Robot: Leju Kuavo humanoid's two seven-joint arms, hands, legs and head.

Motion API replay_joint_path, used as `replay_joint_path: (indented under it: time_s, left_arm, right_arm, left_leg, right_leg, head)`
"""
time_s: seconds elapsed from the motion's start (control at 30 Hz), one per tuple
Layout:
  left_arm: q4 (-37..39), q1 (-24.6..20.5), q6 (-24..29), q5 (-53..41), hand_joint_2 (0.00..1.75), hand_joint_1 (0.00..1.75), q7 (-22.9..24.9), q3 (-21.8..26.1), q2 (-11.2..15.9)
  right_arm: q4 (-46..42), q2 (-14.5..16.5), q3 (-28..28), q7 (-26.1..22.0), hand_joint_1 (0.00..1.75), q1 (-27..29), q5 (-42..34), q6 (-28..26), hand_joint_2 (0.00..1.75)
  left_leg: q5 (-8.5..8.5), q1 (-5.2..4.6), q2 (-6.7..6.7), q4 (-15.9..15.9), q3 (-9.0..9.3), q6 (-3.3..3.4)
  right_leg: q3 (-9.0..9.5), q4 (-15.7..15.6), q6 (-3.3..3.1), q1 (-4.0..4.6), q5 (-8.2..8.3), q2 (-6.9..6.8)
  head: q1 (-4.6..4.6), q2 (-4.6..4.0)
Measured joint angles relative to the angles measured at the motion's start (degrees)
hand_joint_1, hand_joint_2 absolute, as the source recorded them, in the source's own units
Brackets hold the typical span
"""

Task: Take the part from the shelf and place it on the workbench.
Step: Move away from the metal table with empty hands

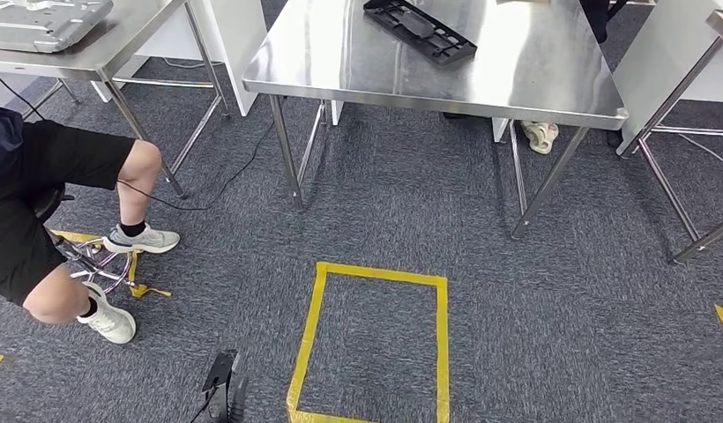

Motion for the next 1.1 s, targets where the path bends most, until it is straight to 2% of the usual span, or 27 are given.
replay_joint_path:
  time_s: [0.03,0.07,0.13,0.17,0.2,0.27,0.3,0.37,0.4,0.43,0.47,0.5,0.53,0.57,0.6,0.63,0.67,0.7,0.77,0.8,0.83,0.9,0.97,1.0,1.03,1.07,1.1]
  left_arm:
    - [-0.01,-0.02,0.03,-0.07,0.00,0.00,0.01,0.00,-0.05]
    - [-0.04,-0.06,0.05,-0.13,0.00,0.00,0.01,0.00,-0.17]
    - [-0.14,-0.21,0.09,-0.17,0.00,0.00,-0.01,0.02,-0.43]
    - [-0.18,-0.28,0.13,-0.19,0.00,0.00,-0.02,0.03,-0.54]
    - [-0.20,-0.32,0.17,-0.21,0.00,0.00,-0.04,0.04,-0.61]
    - [-0.19,-0.22,0.29,-0.25,0.00,0.00,-0.04,0.05,-0.83]
    - [-0.19,-0.15,0.35,-0.27,0.00,0.00,-0.02,0.07,-0.94]
    - [-0.19,-0.10,0.42,-0.28,0.00,0.00,0.01,0.08,-1.08]
    - [-0.19,-0.10,0.42,-0.29,0.00,0.00,0.01,0.09,-1.10]
    - [-0.19,-0.08,0.42,-0.30,0.00,0.00,0.01,0.09,-1.13]
    - [-0.19,-0.06,0.42,-0.31,0.00,0.00,0.01,0.09,-1.17]
    - [-0.18,-0.04,0.42,-0.32,0.00,0.00,0.01,0.09,-1.20]
    - [-0.19,-0.03,0.43,-0.37,0.00,0.00,0.00,0.09,-1.21]
    - [-0.20,-0.04,0.50,-0.58,0.00,0.00,-0.06,0.09,-1.22]
    - [-0.28,-0.05,0.64,-0.88,0.00,0.00,-0.15,0.09,-1.22]
    - [-0.40,-0.10,0.79,-1.23,0.00,0.00,-0.25,0.09,-1.25]
    - [-0.51,-0.18,0.93,-1.60,0.00,0.00,-0.36,0.10,-1.26]
    - [-0.61,-0.23,1.01,-1.83,0.00,0.00,-0.42,0.10,-1.28]
    - [-0.66,-0.26,1.03,-2.07,0.00,0.00,-0.45,0.11,-1.27]
    - [-0.66,-0.19,1.04,-2.12,0.00,0.00,-0.41,0.10,-1.25]
    - [-0.66,-0.12,1.07,-2.21,0.00,0.00,-0.32,0.10,-1.22]
    - [-0.66,-0.04,1.15,-2.46,0.00,0.00,-0.15,0.10,-1.19]
    - [-0.66,0.01,1.25,-2.73,0.00,0.00,-0.10,0.10,-1.20]
    - [-0.66,0.06,1.31,-2.86,0.00,0.00,-0.10,0.10,-1.20]
    - [-0.66,0.13,1.37,-2.99,0.00,0.00,-0.10,0.10,-1.20]
    - [-0.67,0.18,1.44,-3.14,0.00,0.00,-0.10,0.11,-1.20]
    - [-0.68,0.18,1.50,-3.28,0.00,0.00,-0.10,0.12,-1.21]
  right_arm:
    - [0.00,0.00,0.00,0.05,0.00,-0.04,0.03,-0.07,0.00]
    - [-0.01,-0.03,0.00,0.12,0.00,-0.06,0.05,-0.17,0.00]
    - [-0.02,-0.14,0.00,0.27,0.00,-0.11,0.08,-0.50,0.00]
    - [-0.03,-0.18,0.00,0.30,0.00,-0.16,0.11,-0.70,0.00]
    - [-0.03,-0.20,0.00,0.32,0.00,-0.19,0.15,-0.86,0.00]
    - [0.04,-0.19,0.00,0.32,0.00,-0.09,0.26,-1.02,0.00]
    - [0.08,-0.16,0.00,0.32,0.00,0.01,0.32,-1.05,0.00]
    - [0.13,-0.11,0.00,0.33,0.00,0.19,0.38,-1.08,0.00]
    - [0.14,-0.08,0.00,0.34,0.00,0.23,0.40,-1.08,0.00]
    - [0.14,-0.10,0.00,0.35,0.00,0.26,0.40,-1.08,0.00]
    - [0.14,-0.13,0.00,0.35,0.00,0.25,0.40,-1.08,0.00]
    - [0.14,-0.14,0.00,0.35,0.00,0.24,0.40,-1.08,0.00]
    - [0.14,-0.15,0.00,0.35,0.00,0.23,0.42,-1.08,0.00]
    - [0.14,-0.15,0.00,0.33,0.00,0.19,0.47,-1.14,0.00]
    - [0.12,-0.18,0.00,0.31,0.00,0.11,0.56,-1.26,0.44]
    - [0.10,-0.24,0.00,0.27,0.00,-0.01,0.71,-1.49,0.87]
    - [0.08,-0.29,0.01,0.23,0.00,-0.13,0.89,-1.75,1.31]
    - [0.06,-0.34,0.01,0.20,0.00,-0.22,1.06,-1.97,1.75]
    - [0.06,-0.34,0.04,0.14,0.00,-0.25,1.33,-2.18,1.75]
    - [0.08,-0.31,0.07,0.12,0.00,-0.21,1.41,-2.19,1.75]
    - [0.10,-0.27,0.11,0.11,0.00,-0.14,1.49,-2.20,1.75]
    - [0.12,-0.21,0.27,0.13,0.00,0.03,1.60,-2.20,1.75]
    - [0.12,-0.21,0.40,0.14,0.00,0.17,1.69,-2.20,1.75]
    - [0.12,-0.20,0.44,0.16,0.00,0.21,1.75,-2.20,1.75]
    - [0.12,-0.19,0.45,0.19,0.00,0.24,1.84,-2.20,1.75]
    - [0.12,-0.16,0.47,0.23,0.00,0.26,1.92,-2.20,1.75]
    - [0.12,-0.14,0.49,0.26,0.00,0.26,1.99,-2.20,1.75]
  left_leg:
    - [1.74,0.27,-0.02,-0.91,1.73,-0.19]
    - [2.77,0.56,-0.05,-3.63,4.44,-0.38]
    - [1.78,0.73,-0.31,-11.32,10.42,-0.40]
    - [0.64,0.62,-0.47,-14.16,12.22,-0.22]
    - [-0.14,0.36,-0.59,-15.63,12.81,0.14]
    - [0.23,0.08,-0.46,-16.07,11.58,1.40]
    - [0.89,0.01,-0.32,-16.12,10.69,2.20]
    - [2.51,-0.13,-0.09,-16.25,8.81,3.30]
    - [3.35,-0.26,-0.04,-16.23,7.86,3.55]
    - [4.20,-0.41,0.02,-16.20,6.90,3.60]
    - [5.07,-0.56,0.11,-16.16,5.91,3.62]
    - [5.96,-0.68,0.19,-16.12,4.87,3.59]
    - [6.81,-0.76,0.25,-16.09,3.86,3.52]
    - [7.62,-0.80,0.27,-16.05,3.00,3.41]
    - [8.29,-0.88,0.20,-16.01,2.31,3.18]
    - [8.89,-0.99,0.10,-15.95,1.84,2.87]
    - [9.52,-1.10,0.02,-15.99,1.59,2.53]
    - [10.06,-1.18,-0.07,-16.07,1.44,2.19]
    - [11.23,-1.13,-0.21,-16.47,1.35,1.62]
    - [11.13,-1.03,-0.32,-16.41,1.11,1.34]
    - [10.05,-0.92,-0.41,-15.77,0.70,1.04]
    - [5.23,-0.64,-0.45,-11.53,-0.85,0.40]
    - [0.93,-0.40,-0.41,-4.54,-2.69,-0.26]
    - [0.40,-0.23,-0.38,-1.82,-3.16,-0.57]
    - [0.80,-0.01,-0.30,-0.62,-2.84,-0.85]
    - [1.89,0.25,-0.05,-1.66,-1.35,-1.08]
    - [3.15,0.51,0.70,-4.79,1.22,-1.30]
  right_leg:
    - [-1.21,0.54,0.36,-0.15,0.51,-0.01]
    - [-2.31,1.23,0.76,-0.25,0.90,-0.01]
    - [-4.15,2.74,1.62,-0.23,1.52,-0.03]
    - [-4.77,3.24,2.13,-0.14,1.89,-0.05]
    - [-5.29,3.46,2.65,-0.15,2.40,-0.07]
    - [-6.26,3.60,3.49,-0.23,2.93,-0.02]
    - [-6.94,4.39,3.32,-0.31,1.90,0.05]
    - [-8.70,8.90,2.31,-0.43,-2.96,0.21]
    - [-9.56,12.50,1.90,-0.36,-5.69,0.28]
    - [-10.13,16.15,1.91,-0.28,-7.43,0.36]
    - [-10.12,19.04,2.28,-0.19,-7.89,0.44]
    - [-9.30,20.41,2.91,-0.10,-7.09,0.48]
    - [-7.53,19.79,3.52,-0.03,-5.62,0.49]
    - [-4.78,17.16,3.85,0.04,-4.38,0.51]
    - [-0.85,12.74,3.67,0.21,-4.18,0.55]
    - [2.96,7.48,3.12,0.50,-5.10,0.60]
    - [5.81,3.29,2.50,0.81,-6.29,0.64]
    - [7.58,0.45,1.95,1.12,-7.33,0.65]
    - [7.51,-0.59,1.33,1.14,-7.37,0.45]
    - [7.20,-0.60,1.02,0.85,-6.88,0.16]
    - [6.77,-0.64,0.52,0.52,-6.29,-0.18]
    - [5.72,-0.66,-0.33,0.11,-5.12,-1.05]
    - [4.67,-0.56,-0.62,0.12,-4.31,-1.87]
    - [4.21,-0.48,-0.49,0.12,-4.02,-2.31]
    - [3.82,-0.36,-0.33,0.08,-3.80,-2.80]
    - [3.53,-0.19,-0.18,-0.02,-3.66,-3.35]
    - [3.39,0.08,-0.01,-0.11,-3.63,-3.89]
  head:
    - [-0.01,0.00]
    - [-0.04,0.00]
    - [-0.19,0.00]
    - [-0.29,0.00]
    - [-0.32,0.00]
    - [-0.30,0.00]
    - [-0.18,0.00]
    - [0.07,0.00]
    - [0.29,0.00]
    - [0.38,0.00]
    - [0.44,0.00]
    - [0.45,0.00]
    - [0.44,0.00]
    - [0.45,0.00]
    - [0.45,0.00]
    - [0.44,0.00]
    - [0.37,0.00]
    - [0.32,0.00]
    - [0.21,0.00]
    - [0.20,0.00]
    - [0.13,0.00]
    - [-0.19,0.00]
    - [-0.42,0.00]
    - [-0.42,0.00]
    - [-0.45,0.00]
    - [-0.45,0.00]
    - [-0.46,0.00]
